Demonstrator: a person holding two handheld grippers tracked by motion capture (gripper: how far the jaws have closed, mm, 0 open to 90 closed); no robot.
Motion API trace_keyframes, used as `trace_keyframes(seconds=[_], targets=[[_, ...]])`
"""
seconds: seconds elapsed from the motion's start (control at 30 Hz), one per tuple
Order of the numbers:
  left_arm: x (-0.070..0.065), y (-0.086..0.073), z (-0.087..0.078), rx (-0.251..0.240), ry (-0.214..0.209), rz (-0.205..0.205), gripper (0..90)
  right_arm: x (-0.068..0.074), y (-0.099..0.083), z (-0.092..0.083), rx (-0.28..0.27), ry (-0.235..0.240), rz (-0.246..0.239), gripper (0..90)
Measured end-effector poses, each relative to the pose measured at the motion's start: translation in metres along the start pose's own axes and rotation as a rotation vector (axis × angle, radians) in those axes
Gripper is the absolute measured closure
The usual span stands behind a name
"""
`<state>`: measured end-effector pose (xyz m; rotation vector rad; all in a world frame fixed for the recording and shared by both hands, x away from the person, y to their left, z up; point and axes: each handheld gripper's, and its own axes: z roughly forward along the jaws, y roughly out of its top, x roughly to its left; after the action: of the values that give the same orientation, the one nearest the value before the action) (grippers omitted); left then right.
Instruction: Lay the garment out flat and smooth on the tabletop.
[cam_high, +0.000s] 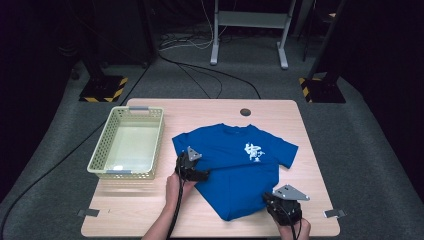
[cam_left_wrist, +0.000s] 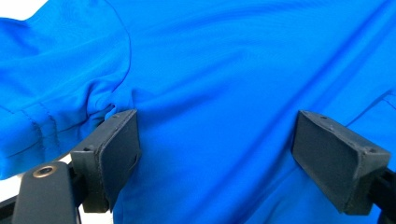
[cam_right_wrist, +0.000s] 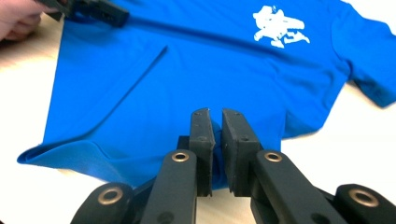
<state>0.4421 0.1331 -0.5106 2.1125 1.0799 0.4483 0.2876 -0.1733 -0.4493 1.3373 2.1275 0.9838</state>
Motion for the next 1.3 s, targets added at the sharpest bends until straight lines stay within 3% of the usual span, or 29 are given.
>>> trace_keyframes(seconds=[0.33, 0.53, 0.67, 0.8, 0.97, 1.13, 1.23, 1.3], targets=[[0.000, 0.000, 0.000, 0.000, 0.000, 0.001, 15.2, -0.007, -0.023, -0.017, 0.040, -0.028, 0.039, 78.1], [0.000, 0.000, 0.000, 0.000, 0.001, 0.001, 15.2, -0.016, -0.024, -0.043, -0.006, -0.067, 0.071, 69.4], [0.000, 0.000, 0.000, 0.000, 0.001, 0.000, 15.2, -0.024, -0.022, -0.047, -0.025, -0.064, 0.094, 61.6], [0.000, 0.000, 0.000, 0.000, 0.000, 0.001, 15.2, -0.030, -0.019, -0.028, 0.014, -0.055, 0.104, 46.8], [0.000, 0.000, 0.000, 0.000, 0.001, 0.001, 15.1, -0.038, -0.014, 0.010, 0.038, -0.054, 0.109, 30.6], [0.001, 0.001, 0.001, 0.001, 0.001, 0.000, 15.1, -0.056, -0.008, 0.051, 0.029, -0.036, 0.145, 21.9], [0.001, 0.002, 0.002, -0.001, 0.004, -0.001, 15.2, -0.068, -0.002, 0.075, 0.051, -0.070, 0.151, 18.2], [0.001, 0.002, 0.003, -0.002, 0.005, -0.002, 15.3, -0.070, 0.000, 0.080, 0.055, -0.083, 0.143, 17.5]])
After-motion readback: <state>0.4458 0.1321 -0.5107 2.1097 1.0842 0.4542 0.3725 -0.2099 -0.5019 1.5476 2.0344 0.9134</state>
